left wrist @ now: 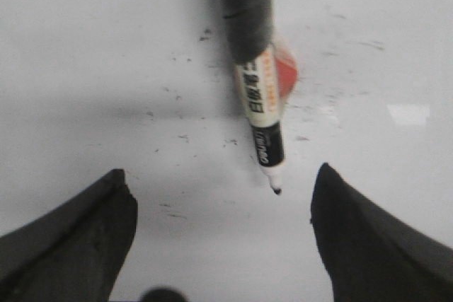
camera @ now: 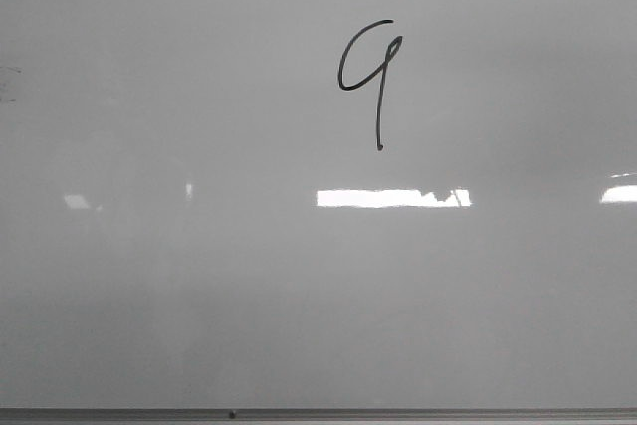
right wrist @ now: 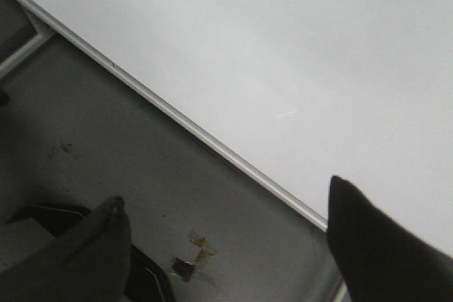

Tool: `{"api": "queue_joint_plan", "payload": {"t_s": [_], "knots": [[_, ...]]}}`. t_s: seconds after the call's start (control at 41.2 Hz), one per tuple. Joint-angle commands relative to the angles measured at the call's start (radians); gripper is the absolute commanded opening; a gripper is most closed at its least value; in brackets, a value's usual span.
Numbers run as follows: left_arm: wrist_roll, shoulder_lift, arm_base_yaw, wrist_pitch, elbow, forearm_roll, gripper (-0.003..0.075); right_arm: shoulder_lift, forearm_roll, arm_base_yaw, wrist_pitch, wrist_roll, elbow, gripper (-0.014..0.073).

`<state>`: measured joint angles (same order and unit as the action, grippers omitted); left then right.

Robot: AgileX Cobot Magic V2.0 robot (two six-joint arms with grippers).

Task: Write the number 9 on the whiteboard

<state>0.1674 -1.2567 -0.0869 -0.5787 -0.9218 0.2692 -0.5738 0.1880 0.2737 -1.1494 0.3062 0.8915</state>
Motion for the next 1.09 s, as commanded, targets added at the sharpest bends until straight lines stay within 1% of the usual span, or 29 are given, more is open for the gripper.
{"api": "queue_joint_plan", "payload": {"t_s": [0.0,0.146,0.194,0.267,0.364,0.413,0.485,0.558,0.607,0.655,0.68,0.704,0.777,0.825,0.85,0.898,0.922,0.995,1.068], "knots": [[-0.116,0.104,-0.072,-0.066,-0.037,-0.059,0.0505,0.012,-0.002,-0.006,0.027,-0.11,0.031,0.059],[-0.254,0.214,-0.192,-0.207,-0.037,-0.196,0.0505,0.037,-0.051,-0.006,-0.006,-0.189,0.028,0.059],[-0.288,0.263,-0.251,-0.236,-0.035,-0.242,0.0505,0.049,-0.081,-0.006,-0.013,-0.22,0.025,0.059],[-0.292,0.321,-0.321,-0.262,-0.035,-0.269,0.0504,0.069,-0.093,-0.006,-0.008,-0.249,0.014,0.059],[-0.292,0.381,-0.397,-0.26,-0.035,-0.301,0.0504,0.085,-0.105,-0.006,-0.006,-0.249,-0.014,0.059],[-0.292,0.392,-0.423,-0.255,-0.035,-0.301,0.0504,0.085,-0.122,-0.006,-0.009,-0.249,-0.027,0.059],[-0.292,0.396,-0.433,-0.252,-0.035,-0.301,0.0494,0.085,-0.128,-0.006,-0.009,-0.249,-0.032,0.059],[-0.292,0.396,-0.434,-0.252,-0.035,-0.301,0.0442,0.085,-0.129,-0.006,-0.008,-0.249,-0.032,0.0572],[-0.292,0.396,-0.434,-0.252,-0.035,-0.301,0.0397,0.085,-0.128,-0.006,-0.008,-0.249,-0.032,0.0533],[-0.292,0.394,-0.434,-0.252,-0.035,-0.301,0.0326,0.085,-0.128,-0.006,-0.008,-0.249,-0.032,0.0451],[-0.292,0.394,-0.434,-0.252,-0.035,-0.301,0.025,0.085,-0.128,-0.006,-0.009,-0.249,-0.032,0.0353],[-0.292,0.394,-0.434,-0.251,-0.035,-0.301,0.0212,0.085,-0.128,-0.006,-0.009,-0.249,-0.032,0.0304],[-0.292,0.394,-0.434,-0.25,-0.035,-0.301,0.0123,0.085,-0.128,-0.006,-0.009,-0.249,-0.032,0.0178],[-0.292,0.394,-0.434,-0.25,-0.035,-0.301,0.0061,0.085,-0.128,-0.006,-0.009,-0.249,-0.032,0.0106],[-0.292,0.394,-0.434,-0.25,-0.035,-0.301,0.0047,0.085,-0.128,-0.006,-0.009,-0.249,-0.032,0.0077],[-0.292,0.394,-0.434,-0.25,-0.035,-0.301,-0.0006,0.085,-0.128,-0.006,-0.009,-0.249,-0.032,0.0015],[-0.292,0.394,-0.434,-0.25,-0.035,-0.301,-0.002,0.085,-0.128,-0.006,-0.009,-0.249,-0.032,-0.0008],[-0.292,0.394,-0.434,-0.25,-0.035,-0.301,-0.0019,0.085,-0.128,-0.006,-0.004,-0.249,-0.032,-0.0072],[-0.292,0.394,-0.434,-0.25,-0.035,-0.301,-0.0019,0.085,-0.128,-0.006,-0.009,-0.249,-0.032,-0.0068]]}}
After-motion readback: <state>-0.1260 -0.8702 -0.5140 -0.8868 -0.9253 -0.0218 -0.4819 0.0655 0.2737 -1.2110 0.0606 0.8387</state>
